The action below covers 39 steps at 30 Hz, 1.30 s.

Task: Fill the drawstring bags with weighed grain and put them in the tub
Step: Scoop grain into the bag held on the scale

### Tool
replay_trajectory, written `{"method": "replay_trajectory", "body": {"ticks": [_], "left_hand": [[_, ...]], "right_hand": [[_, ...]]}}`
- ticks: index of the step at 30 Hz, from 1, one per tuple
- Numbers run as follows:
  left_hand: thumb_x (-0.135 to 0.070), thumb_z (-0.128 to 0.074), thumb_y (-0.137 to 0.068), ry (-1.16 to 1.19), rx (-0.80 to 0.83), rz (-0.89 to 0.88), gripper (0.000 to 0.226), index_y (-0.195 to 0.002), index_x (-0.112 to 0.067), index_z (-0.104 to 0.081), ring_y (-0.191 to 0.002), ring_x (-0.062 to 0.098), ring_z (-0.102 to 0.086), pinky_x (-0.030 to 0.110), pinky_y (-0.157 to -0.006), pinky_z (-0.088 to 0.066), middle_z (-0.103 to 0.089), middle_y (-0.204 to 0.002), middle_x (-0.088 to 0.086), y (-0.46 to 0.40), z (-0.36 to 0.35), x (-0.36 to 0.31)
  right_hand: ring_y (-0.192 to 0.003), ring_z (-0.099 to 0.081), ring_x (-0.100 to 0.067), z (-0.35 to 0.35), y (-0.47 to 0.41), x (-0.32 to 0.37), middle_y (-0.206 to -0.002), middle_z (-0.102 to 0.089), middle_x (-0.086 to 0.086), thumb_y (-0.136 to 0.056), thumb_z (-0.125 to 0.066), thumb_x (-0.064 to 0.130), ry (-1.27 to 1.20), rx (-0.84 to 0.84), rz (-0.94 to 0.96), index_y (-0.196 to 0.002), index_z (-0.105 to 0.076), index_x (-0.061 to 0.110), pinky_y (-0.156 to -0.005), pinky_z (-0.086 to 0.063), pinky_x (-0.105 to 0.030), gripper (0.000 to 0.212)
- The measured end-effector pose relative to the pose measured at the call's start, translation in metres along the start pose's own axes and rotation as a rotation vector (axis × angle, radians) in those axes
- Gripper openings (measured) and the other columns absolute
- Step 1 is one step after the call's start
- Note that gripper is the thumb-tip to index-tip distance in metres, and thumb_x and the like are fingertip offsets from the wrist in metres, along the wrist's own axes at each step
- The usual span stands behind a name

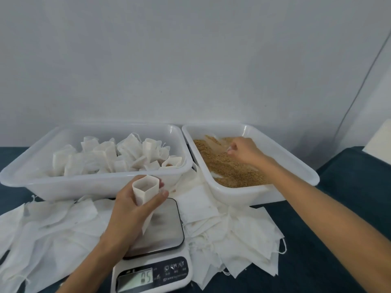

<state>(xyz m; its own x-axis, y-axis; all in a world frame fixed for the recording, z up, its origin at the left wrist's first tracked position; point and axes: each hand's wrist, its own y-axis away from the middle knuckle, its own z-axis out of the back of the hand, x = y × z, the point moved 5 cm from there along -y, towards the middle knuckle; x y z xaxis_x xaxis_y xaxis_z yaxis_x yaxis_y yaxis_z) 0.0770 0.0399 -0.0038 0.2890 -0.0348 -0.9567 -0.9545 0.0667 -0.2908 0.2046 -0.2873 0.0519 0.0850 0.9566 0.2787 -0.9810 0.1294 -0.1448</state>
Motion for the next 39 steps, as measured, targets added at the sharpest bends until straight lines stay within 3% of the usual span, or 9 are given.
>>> {"method": "replay_trajectory", "body": {"ticks": [4,8,15,18,22,24,28,31,39], "left_hand": [[-0.035,-0.093,-0.076,-0.047,0.02,0.004,0.03,-0.097,-0.028,-0.073,-0.082,0.015,-0.07,0.04,-0.074,-0.058,-0.076,-0.091,0.0,0.002,-0.003,0.002],[-0.054,-0.084,-0.069,-0.065,0.018,0.002,0.036,-0.096,-0.034,-0.071,-0.08,0.012,-0.071,0.041,-0.074,-0.06,-0.075,-0.09,-0.004,0.002,-0.01,0.002],[-0.05,-0.083,-0.072,-0.089,-0.009,0.011,0.037,-0.1,-0.029,-0.07,-0.086,0.015,-0.071,0.054,-0.081,-0.061,-0.076,-0.093,-0.007,0.0,-0.009,0.008],[-0.047,-0.083,-0.075,-0.087,0.005,0.018,0.037,-0.105,-0.029,-0.07,-0.093,0.016,-0.073,0.05,-0.084,-0.061,-0.078,-0.1,-0.008,0.0,-0.012,0.013],[-0.044,-0.085,-0.077,-0.1,0.013,0.003,0.031,-0.101,-0.033,-0.069,-0.088,0.005,-0.072,0.019,-0.075,-0.054,-0.077,-0.097,-0.015,0.001,-0.014,0.016],[-0.042,-0.086,-0.077,-0.111,0.008,-0.007,0.028,-0.098,-0.033,-0.069,-0.085,0.005,-0.071,0.013,-0.071,-0.049,-0.076,-0.094,-0.014,0.001,-0.014,0.016],[-0.046,-0.085,-0.074,-0.088,0.007,0.01,0.029,-0.097,-0.038,-0.069,-0.083,0.006,-0.07,0.015,-0.07,-0.051,-0.076,-0.093,-0.012,0.0,-0.014,0.015],[-0.046,-0.086,-0.073,-0.055,0.014,0.028,0.03,-0.096,-0.037,-0.069,-0.078,0.006,-0.067,0.018,-0.068,-0.05,-0.074,-0.087,-0.012,0.0,-0.012,0.016],[-0.037,-0.089,-0.076,0.06,0.057,0.067,0.03,-0.101,-0.034,-0.073,-0.088,0.017,-0.072,0.031,-0.079,-0.058,-0.077,-0.094,-0.003,0.001,-0.014,0.014]], "right_hand": [[-0.094,-0.065,-0.019,0.018,0.034,0.011,-0.098,-0.067,0.0,-0.096,-0.067,0.02,-0.088,-0.018,0.143,-0.097,-0.068,0.007,-0.083,-0.052,-0.033,0.013],[-0.097,-0.066,-0.019,0.035,0.072,0.042,-0.1,-0.071,0.0,-0.095,-0.067,0.025,-0.092,0.052,0.347,-0.104,-0.071,0.012,-0.093,-0.053,-0.045,0.016],[-0.106,-0.057,0.004,0.044,0.114,0.085,-0.109,-0.062,0.018,-0.093,-0.07,0.023,-0.113,0.186,0.577,-0.119,-0.071,0.031,-0.096,-0.049,-0.032,0.027],[-0.104,-0.06,0.002,0.048,0.116,0.092,-0.106,-0.064,0.02,-0.092,-0.07,0.022,-0.107,0.141,0.597,-0.121,-0.072,0.029,-0.094,-0.05,-0.032,0.029],[-0.103,-0.059,0.008,0.058,0.116,0.091,-0.105,-0.066,0.019,-0.089,-0.073,0.02,-0.145,0.117,0.598,-0.117,-0.073,0.03,-0.094,-0.047,-0.023,0.03],[-0.102,-0.056,0.012,0.064,0.115,0.092,-0.102,-0.065,0.02,-0.088,-0.074,0.018,-0.13,0.088,0.607,-0.114,-0.072,0.033,-0.098,-0.044,-0.024,0.03],[-0.101,-0.051,0.02,0.072,0.112,0.093,-0.104,-0.064,0.027,-0.086,-0.075,0.021,-0.1,0.034,0.62,-0.111,-0.068,0.04,-0.114,-0.028,-0.04,0.032],[-0.106,-0.053,0.017,0.075,0.11,0.094,-0.108,-0.065,0.027,-0.086,-0.075,0.024,-0.07,0.026,0.618,-0.108,-0.066,0.047,-0.124,-0.012,-0.038,0.033],[-0.112,-0.056,0.0,0.085,0.113,0.102,-0.109,-0.066,0.02,-0.087,-0.075,0.02,-0.026,-0.036,0.637,-0.114,-0.07,0.04,-0.125,-0.003,-0.041,0.034]]}}
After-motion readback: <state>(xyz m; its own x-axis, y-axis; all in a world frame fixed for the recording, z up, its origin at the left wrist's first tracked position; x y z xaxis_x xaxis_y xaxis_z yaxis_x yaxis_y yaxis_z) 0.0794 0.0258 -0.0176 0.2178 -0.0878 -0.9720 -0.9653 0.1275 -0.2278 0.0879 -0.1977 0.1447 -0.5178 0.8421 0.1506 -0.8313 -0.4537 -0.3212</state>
